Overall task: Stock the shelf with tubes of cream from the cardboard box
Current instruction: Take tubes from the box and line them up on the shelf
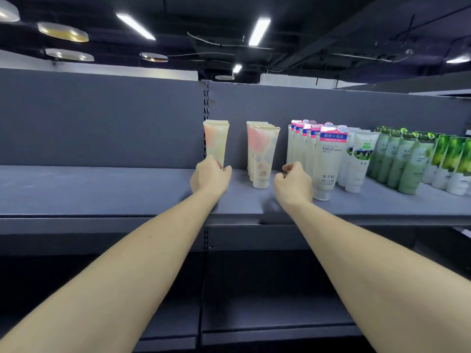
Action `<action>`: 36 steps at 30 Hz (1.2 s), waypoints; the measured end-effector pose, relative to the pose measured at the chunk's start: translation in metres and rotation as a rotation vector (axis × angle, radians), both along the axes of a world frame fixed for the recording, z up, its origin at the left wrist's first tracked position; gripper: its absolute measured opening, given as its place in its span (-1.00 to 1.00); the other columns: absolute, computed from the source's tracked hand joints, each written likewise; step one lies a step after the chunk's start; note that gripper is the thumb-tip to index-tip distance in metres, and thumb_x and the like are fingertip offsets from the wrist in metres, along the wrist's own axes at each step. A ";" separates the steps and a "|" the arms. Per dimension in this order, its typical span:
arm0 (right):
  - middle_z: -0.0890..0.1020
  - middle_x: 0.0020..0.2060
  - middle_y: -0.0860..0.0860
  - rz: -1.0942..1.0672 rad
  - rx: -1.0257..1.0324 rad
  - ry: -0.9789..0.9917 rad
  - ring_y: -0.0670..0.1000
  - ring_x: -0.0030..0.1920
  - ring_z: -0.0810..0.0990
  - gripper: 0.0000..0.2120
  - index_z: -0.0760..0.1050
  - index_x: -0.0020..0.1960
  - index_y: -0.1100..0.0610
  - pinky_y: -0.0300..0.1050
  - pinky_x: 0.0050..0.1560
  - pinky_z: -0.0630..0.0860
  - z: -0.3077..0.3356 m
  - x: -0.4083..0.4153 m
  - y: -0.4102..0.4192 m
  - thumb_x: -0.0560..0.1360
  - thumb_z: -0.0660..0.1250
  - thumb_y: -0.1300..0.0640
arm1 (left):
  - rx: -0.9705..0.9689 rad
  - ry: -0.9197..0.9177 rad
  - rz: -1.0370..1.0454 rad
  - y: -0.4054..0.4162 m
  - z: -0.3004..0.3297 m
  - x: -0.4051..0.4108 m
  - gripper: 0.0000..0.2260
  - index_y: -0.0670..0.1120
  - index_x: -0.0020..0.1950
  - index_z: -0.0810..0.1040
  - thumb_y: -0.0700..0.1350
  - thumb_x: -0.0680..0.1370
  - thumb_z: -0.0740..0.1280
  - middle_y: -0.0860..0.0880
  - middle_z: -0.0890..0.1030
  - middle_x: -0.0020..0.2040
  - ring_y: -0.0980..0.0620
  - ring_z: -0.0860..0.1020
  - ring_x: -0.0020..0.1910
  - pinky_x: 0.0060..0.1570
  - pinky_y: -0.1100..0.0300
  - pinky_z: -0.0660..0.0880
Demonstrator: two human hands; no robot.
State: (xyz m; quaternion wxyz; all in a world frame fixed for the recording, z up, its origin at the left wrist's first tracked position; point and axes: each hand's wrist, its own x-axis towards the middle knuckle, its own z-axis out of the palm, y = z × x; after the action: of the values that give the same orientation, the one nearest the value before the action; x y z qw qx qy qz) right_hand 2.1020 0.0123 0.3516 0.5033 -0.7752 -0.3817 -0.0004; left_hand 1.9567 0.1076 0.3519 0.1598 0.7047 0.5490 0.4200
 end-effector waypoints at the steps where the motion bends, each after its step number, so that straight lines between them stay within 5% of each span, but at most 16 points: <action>1: 0.58 0.15 0.07 -0.008 0.003 0.001 0.11 0.10 0.52 -0.76 0.43 0.24 0.11 -0.11 -0.03 0.39 -0.001 -0.001 -0.006 0.58 0.20 0.16 | 0.000 0.002 -0.017 -0.007 -0.001 0.002 -0.84 -0.08 0.00 0.51 0.00 0.56 0.27 0.00 0.60 -0.03 -0.03 0.51 -0.11 -0.23 0.16 0.36; 14: 0.56 -0.12 0.00 -0.108 -0.025 0.031 0.05 -0.15 0.54 -0.86 0.43 0.06 0.11 -0.11 -0.24 0.40 -0.026 0.031 -0.113 0.57 0.21 0.07 | 0.016 0.049 -0.177 -0.115 -0.024 0.049 -0.79 -0.06 -0.24 0.52 0.01 0.52 0.24 -0.01 0.61 -0.24 -0.04 0.51 -0.27 -0.41 0.21 0.29; 29: 0.53 -0.10 -0.04 -0.066 -0.252 0.194 -0.06 -0.28 0.49 -0.78 0.44 0.16 0.09 -0.15 -0.27 0.41 -0.123 0.144 -0.305 0.53 0.25 0.08 | -0.296 0.219 -0.257 -0.308 -0.128 0.147 -0.86 -0.04 -0.11 0.57 -0.01 0.50 0.27 0.03 0.62 -0.21 0.00 0.54 -0.30 -0.36 0.24 0.36; 36: 0.57 0.06 0.02 -0.020 -0.378 0.238 0.05 -0.06 0.50 -0.73 0.45 0.20 0.10 -0.14 -0.08 0.40 -0.179 0.174 -0.357 0.54 0.28 0.02 | -0.382 0.251 -0.250 -0.368 -0.176 0.179 -0.86 0.01 -0.03 0.55 0.02 0.50 0.28 0.06 0.60 -0.08 0.00 0.56 -0.14 -0.21 0.20 0.38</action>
State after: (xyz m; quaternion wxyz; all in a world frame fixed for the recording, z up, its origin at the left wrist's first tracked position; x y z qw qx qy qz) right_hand 2.2764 -0.3449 0.1726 0.3906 -0.8541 -0.3050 0.1577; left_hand 2.1359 -0.2602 0.1755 0.2711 0.7709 0.5424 0.1950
